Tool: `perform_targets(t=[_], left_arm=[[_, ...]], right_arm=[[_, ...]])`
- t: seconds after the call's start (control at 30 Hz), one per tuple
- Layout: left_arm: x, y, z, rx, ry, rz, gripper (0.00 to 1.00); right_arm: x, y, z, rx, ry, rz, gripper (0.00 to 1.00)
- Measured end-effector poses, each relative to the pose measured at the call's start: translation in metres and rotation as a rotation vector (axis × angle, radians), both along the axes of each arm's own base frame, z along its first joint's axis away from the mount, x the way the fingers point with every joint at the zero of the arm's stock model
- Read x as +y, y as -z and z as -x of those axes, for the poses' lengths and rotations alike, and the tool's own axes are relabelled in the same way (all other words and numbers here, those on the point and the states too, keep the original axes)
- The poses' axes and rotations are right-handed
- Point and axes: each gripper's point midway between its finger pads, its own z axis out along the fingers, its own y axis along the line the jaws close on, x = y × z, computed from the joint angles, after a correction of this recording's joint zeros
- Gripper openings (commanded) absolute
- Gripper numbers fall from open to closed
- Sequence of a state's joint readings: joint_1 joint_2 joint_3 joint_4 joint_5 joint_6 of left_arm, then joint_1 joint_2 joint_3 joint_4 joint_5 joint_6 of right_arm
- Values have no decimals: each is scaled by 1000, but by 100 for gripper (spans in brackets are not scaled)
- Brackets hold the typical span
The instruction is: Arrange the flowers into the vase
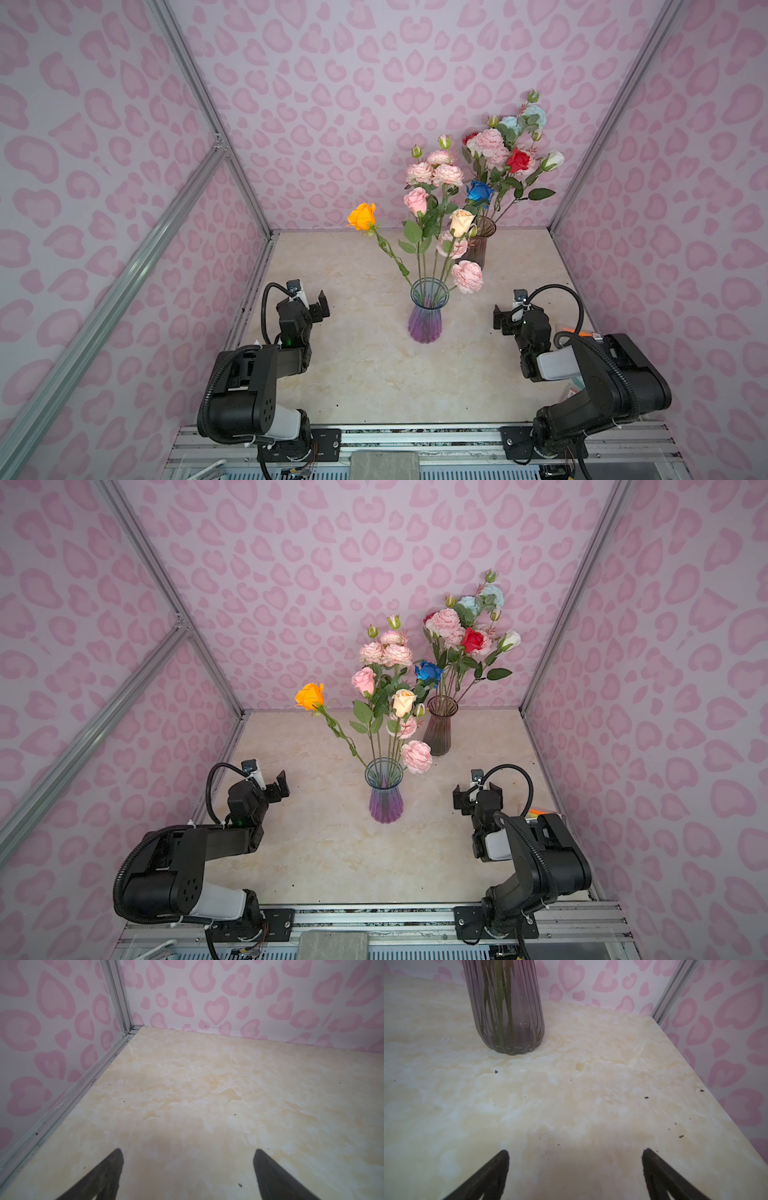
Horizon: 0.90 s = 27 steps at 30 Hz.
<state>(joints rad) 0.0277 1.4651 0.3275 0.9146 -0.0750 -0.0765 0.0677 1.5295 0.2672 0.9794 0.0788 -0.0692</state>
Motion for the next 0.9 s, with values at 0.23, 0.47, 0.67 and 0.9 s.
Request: perform_targets(t=[0.23, 0.47, 0.67, 0.9], left_arm=[[-1, 0, 0, 0, 5, 0, 98], [-1, 0, 0, 0, 6, 0, 98], [-1, 1, -1, 2, 6, -1, 98], [-2, -3, -4, -6, 11, -8, 98]], right_arm=[[-27, -20, -17, -61, 106, -69, 100], [-20, -19, -19, -49, 85, -74, 100], [-20, -18, -19, -43, 83, -73, 100], [-20, -18, -19, -43, 83, -73, 100]])
